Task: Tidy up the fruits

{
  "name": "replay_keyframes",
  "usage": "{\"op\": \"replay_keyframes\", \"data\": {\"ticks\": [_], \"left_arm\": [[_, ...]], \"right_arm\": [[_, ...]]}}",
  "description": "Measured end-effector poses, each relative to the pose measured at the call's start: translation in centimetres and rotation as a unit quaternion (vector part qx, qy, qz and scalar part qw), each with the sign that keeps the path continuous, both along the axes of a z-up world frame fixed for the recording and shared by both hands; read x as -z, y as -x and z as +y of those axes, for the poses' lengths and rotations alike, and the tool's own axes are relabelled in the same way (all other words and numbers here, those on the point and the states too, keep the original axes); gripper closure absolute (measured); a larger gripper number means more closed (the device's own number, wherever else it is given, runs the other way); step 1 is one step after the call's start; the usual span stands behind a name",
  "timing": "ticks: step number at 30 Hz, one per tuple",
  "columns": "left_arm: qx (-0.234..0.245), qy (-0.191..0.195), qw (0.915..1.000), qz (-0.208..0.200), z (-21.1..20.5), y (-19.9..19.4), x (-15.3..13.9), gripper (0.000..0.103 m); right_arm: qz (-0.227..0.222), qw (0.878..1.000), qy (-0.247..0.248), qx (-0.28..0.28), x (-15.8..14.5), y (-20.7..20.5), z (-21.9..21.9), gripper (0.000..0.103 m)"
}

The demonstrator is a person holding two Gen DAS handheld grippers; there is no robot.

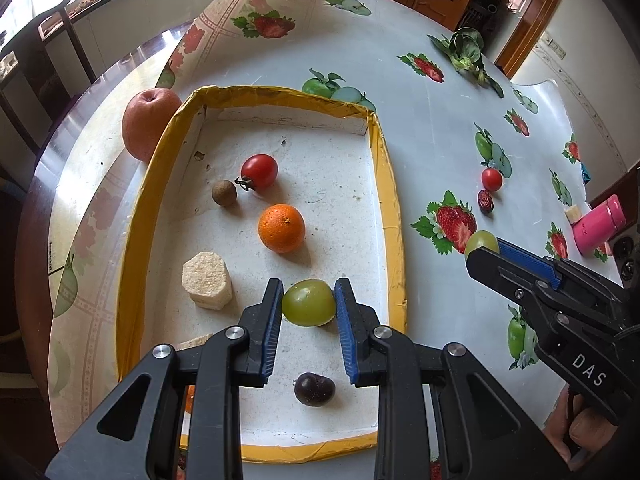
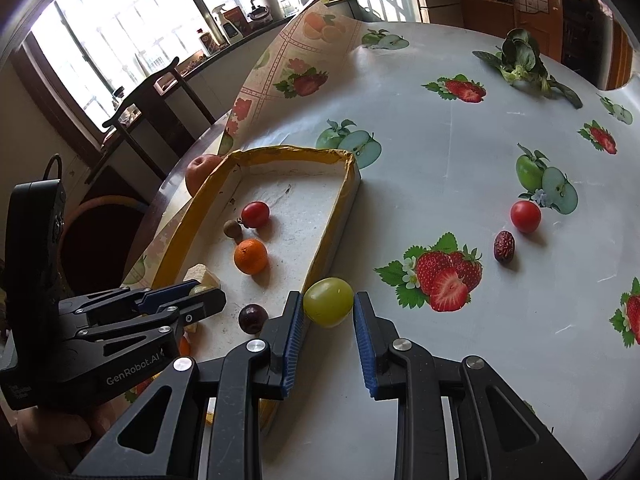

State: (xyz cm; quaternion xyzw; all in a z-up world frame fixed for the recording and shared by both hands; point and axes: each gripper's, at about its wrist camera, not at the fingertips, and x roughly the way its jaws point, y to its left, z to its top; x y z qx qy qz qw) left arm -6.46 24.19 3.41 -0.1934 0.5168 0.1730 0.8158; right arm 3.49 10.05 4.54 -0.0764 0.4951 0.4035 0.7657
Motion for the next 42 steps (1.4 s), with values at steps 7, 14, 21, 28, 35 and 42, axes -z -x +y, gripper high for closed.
{"op": "replay_keyframes", "data": {"ticks": [7,14,21,28,35,42], "left_arm": [[-0.009,0.005,0.9999,0.002,1.0,0.1,0.3,0.079],[-0.015,0.004,0.9999,0.003,2.2,-0.3,0.4,0.079],[-0.022,-0.006,0.9997,-0.001,4.4,-2.1,-0.1,0.079],[-0.032,-0.024,0.9992,0.001,7.5,-5.2,-0.2,0.079],[-0.054,-0.014,0.9984,0.014,10.4,-8.2,1.9,0.079],[-0.060,-0.007,0.9977,0.031,10.9,-9.5,4.3,0.079]], "right_arm": [[0.002,1.000,-0.001,-0.010,0.1,0.1,1.4,0.077],[0.003,1.000,-0.002,-0.018,0.1,0.0,2.7,0.077],[0.002,1.000,-0.006,-0.028,0.1,-0.9,5.0,0.077],[0.003,0.999,-0.003,-0.039,0.8,-2.5,8.4,0.077],[0.005,0.998,0.019,-0.054,3.0,-3.9,12.3,0.077],[0.019,0.998,0.033,-0.053,5.5,-4.9,13.6,0.077]]}}
